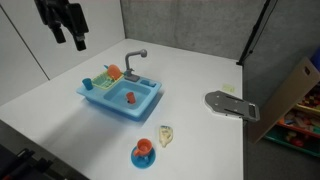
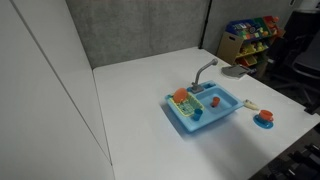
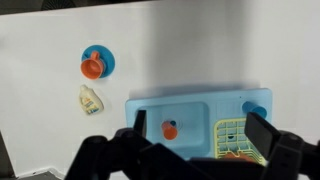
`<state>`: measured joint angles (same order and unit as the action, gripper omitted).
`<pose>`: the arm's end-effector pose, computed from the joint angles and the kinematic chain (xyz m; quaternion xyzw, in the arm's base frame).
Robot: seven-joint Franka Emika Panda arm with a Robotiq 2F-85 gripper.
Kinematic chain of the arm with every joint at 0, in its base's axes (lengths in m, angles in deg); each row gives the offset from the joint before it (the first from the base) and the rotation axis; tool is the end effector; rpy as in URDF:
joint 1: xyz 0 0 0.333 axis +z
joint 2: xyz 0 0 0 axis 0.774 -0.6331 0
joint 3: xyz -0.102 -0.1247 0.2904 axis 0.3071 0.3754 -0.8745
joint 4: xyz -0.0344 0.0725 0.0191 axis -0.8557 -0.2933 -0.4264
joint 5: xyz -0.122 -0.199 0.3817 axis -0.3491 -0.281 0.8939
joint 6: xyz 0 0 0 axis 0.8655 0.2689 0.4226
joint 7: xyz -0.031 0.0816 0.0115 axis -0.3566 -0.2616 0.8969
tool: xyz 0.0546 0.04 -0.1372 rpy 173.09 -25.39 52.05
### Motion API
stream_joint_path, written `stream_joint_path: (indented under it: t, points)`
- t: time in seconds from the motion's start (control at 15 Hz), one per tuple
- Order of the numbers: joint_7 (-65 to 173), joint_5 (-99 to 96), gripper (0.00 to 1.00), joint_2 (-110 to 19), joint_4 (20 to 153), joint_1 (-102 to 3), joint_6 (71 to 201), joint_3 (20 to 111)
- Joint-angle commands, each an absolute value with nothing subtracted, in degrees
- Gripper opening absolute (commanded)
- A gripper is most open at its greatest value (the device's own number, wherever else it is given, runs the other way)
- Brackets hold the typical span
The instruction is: Remove the orange cup from the sink and put it on the table
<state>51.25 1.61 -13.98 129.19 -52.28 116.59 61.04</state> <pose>0.4900 -0.0090 0.3656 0.9964 -0.0739 -0.0417 0.0027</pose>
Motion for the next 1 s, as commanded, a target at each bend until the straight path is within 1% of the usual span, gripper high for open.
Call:
stream_joint_path:
  t: [0.0,0.47,0.53,0.6,0.93]
  points:
    - [47.4,2.5,1.0,-19.5,123.5,-51.7,116.0,60.2]
    - [41.1,0.4,1.0,-27.5,117.5,-51.4,117.1,59.8]
    - [41.2,0.5,1.0,-27.8,117.1,-51.3,116.7,60.0]
    - [42.8,1.3,1.0,-26.0,119.7,-51.2,117.6,60.1]
    - [42.8,1.3,1.0,-26.8,119.5,-51.1,117.6,60.1]
